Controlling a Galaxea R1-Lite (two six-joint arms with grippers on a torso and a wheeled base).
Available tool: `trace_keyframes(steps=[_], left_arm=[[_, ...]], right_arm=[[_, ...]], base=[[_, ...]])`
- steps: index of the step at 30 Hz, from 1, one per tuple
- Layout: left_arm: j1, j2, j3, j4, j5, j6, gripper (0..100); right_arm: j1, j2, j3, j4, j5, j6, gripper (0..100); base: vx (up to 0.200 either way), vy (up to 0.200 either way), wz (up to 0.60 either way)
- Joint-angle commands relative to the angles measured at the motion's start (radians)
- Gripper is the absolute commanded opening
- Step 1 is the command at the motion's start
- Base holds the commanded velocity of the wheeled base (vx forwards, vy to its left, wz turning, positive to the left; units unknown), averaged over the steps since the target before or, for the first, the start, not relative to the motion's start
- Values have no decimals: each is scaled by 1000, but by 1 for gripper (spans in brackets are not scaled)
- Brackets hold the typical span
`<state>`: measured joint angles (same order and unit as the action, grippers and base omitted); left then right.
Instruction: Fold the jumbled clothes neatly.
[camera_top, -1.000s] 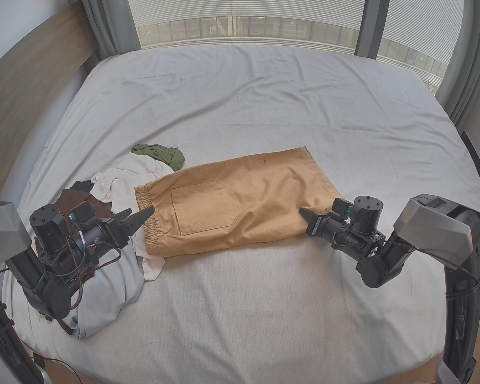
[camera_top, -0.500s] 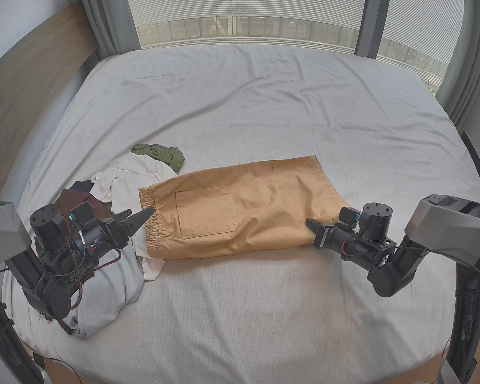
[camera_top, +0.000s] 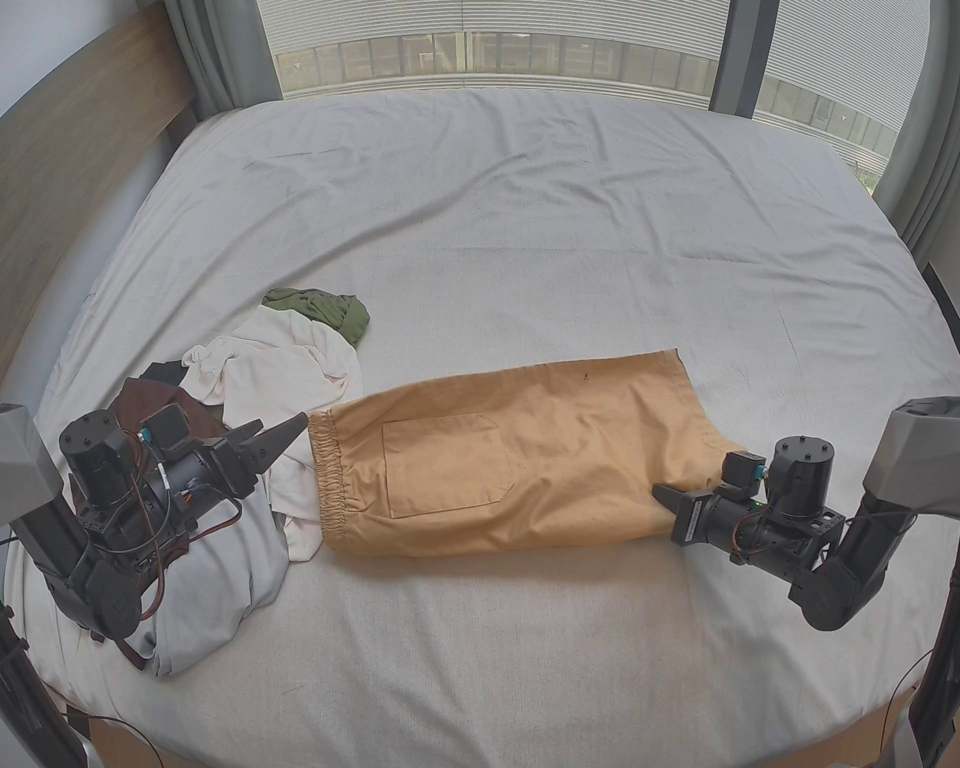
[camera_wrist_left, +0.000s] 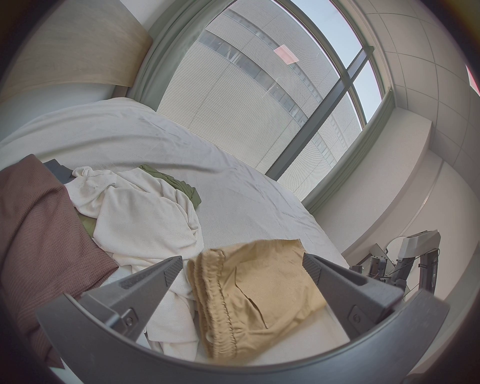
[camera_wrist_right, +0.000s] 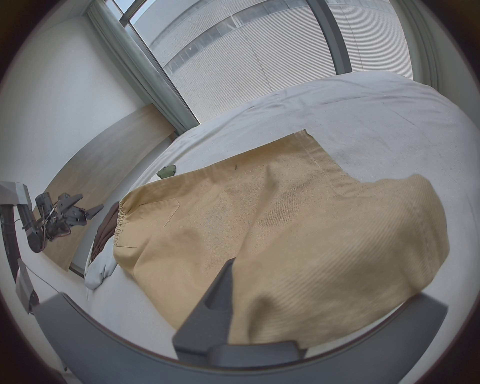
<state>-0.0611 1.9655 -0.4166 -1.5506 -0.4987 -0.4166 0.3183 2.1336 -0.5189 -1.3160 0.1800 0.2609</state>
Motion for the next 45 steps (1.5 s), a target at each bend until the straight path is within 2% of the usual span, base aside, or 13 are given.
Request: trace_keyframes(steps=[1, 12, 19, 20, 28, 33, 38, 42, 45], left_arm=[[7, 3, -2, 0, 0, -1, 100], [12, 10, -4, 0, 0, -1, 100], [12, 12, -1, 0, 0, -1, 100], [12, 12, -1, 0, 0, -1, 100], [-2, 9, 7, 0, -6, -2, 100], [-6, 15, 15, 0, -18, -1, 100], [-6, 26, 25, 0, -23, -1, 100], [-8, 30, 59, 0, -61, -1, 100], [-9, 52, 79, 0, -92, 2, 100]], right_arm=[[-30, -86, 120, 0, -1, -29, 0], [-97, -113, 275, -9, -1, -72, 0], [-97, -73, 300, -75, 1, -77, 0], [-97, -63, 303, -80, -1, -86, 100], [-68, -35, 396, -117, 3, -120, 100], [25, -35, 494, -117, 6, -117, 100], [110, -31, 519, -111, 16, -111, 100], [179, -20, 519, -117, 59, -103, 100], [245, -21, 519, -141, 62, -101, 100]], base=[[0, 0, 0], [0, 0, 0], [0, 0, 0], [0, 0, 0], [0, 0, 0], [0, 0, 0], [0, 0, 0], [0, 0, 0], [0, 0, 0]])
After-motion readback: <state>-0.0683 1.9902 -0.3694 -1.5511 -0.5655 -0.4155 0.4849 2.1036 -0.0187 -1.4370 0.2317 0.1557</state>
